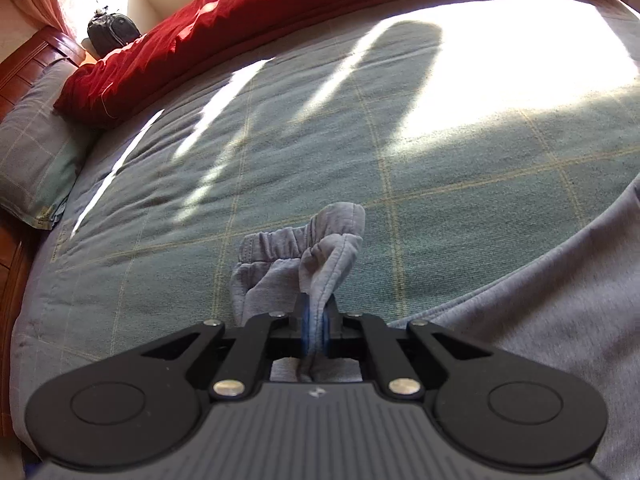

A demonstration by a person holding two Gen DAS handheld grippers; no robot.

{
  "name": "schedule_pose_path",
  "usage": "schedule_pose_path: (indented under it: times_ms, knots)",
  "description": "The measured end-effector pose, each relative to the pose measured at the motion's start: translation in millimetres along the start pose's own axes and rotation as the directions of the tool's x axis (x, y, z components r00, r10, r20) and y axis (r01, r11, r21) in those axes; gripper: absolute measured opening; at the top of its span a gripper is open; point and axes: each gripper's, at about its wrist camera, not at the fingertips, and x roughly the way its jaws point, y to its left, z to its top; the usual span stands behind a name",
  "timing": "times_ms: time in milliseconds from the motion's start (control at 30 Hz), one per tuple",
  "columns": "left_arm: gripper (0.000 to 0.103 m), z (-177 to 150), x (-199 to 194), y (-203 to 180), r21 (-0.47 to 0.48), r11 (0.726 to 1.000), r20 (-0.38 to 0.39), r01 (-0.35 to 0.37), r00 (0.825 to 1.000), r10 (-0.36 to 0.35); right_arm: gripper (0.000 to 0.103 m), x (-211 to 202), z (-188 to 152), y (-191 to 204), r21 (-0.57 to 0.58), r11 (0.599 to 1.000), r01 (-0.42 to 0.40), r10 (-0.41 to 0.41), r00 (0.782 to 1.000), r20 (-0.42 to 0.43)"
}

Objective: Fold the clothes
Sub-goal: 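Move the left gripper to the leg cuff and close on it, then lift the grey cuff with the left gripper, lay it onto the pants, open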

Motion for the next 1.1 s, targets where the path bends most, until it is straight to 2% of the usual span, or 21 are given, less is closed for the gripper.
schedule_pose_path:
  times_ms: [333,533,667,733,800,833,867,933,967,1000,1100]
  knots:
    - [0.004,-68.4,-44.1,73.6,-0.105,0.994,0.043,-0.026,0.999,0.031,0.103,-6.1,6.0,28.3,-0.052,0.998,-0.029,0.029,1.0,0.002]
    - [0.004,-108.1,-44.6,105.0,-0.177,0.984,0.017,-0.035,0.999,0.038,0.103,-11.7,12.9,49.6,-0.108,0.993,-0.043,0.045,0.999,0.01]
    - [0.007,-128.7,-39.5,125.1,-0.276,0.961,0.022,0.032,0.999,-0.027,0.103,-12.5,16.0,62.1,-0.136,0.989,-0.052,0.054,0.999,0.007]
    - [0.008,-131.5,-42.3,134.2,-0.331,0.938,0.065,0.102,0.994,-0.085,0.103,-12.1,16.6,67.5,-0.148,0.988,-0.049,0.05,0.999,0.005]
    - [0.014,-124.4,-46.1,143.6,-0.378,0.9,0.132,0.214,0.975,-0.177,0.103,-11.7,17.1,71.6,-0.155,0.987,-0.046,0.048,0.999,0.004]
    - [0.025,-117.2,-48.1,145.6,-0.387,0.886,0.163,0.256,0.965,-0.207,0.103,-11.6,17.5,74.0,-0.16,0.986,-0.046,0.047,0.999,0.002]
    - [0.042,-108.6,-50.2,145.3,-0.388,0.88,0.192,0.274,0.958,-0.214,0.103,-11.4,17.8,76.0,-0.163,0.986,-0.044,0.045,0.999,0.001]
    - [0.063,-89.8,-51.2,137.9,-0.365,0.891,0.223,0.27,0.955,-0.198,0.103,-10.8,17.6,80.1,-0.168,0.985,-0.041,0.042,0.999,-0.001]
    - [0.07,-77.0,-45.8,131.7,-0.343,0.898,0.213,0.274,0.954,-0.21,0.103,-10.4,17.1,81.7,-0.171,0.984,-0.041,0.041,0.999,-0.003]
    - [0.071,-63.9,-39.1,125.3,-0.321,0.904,0.199,0.282,0.953,-0.227,0.103,-9.8,16.5,83.1,-0.173,0.984,-0.041,0.041,0.999,-0.006]
    - [0.071,-35.8,-8.9,106.6,-0.268,0.938,0.114,0.219,0.974,-0.195,0.103,-6.9,14.3,84.1,-0.178,0.983,-0.039,0.037,0.999,-0.016]
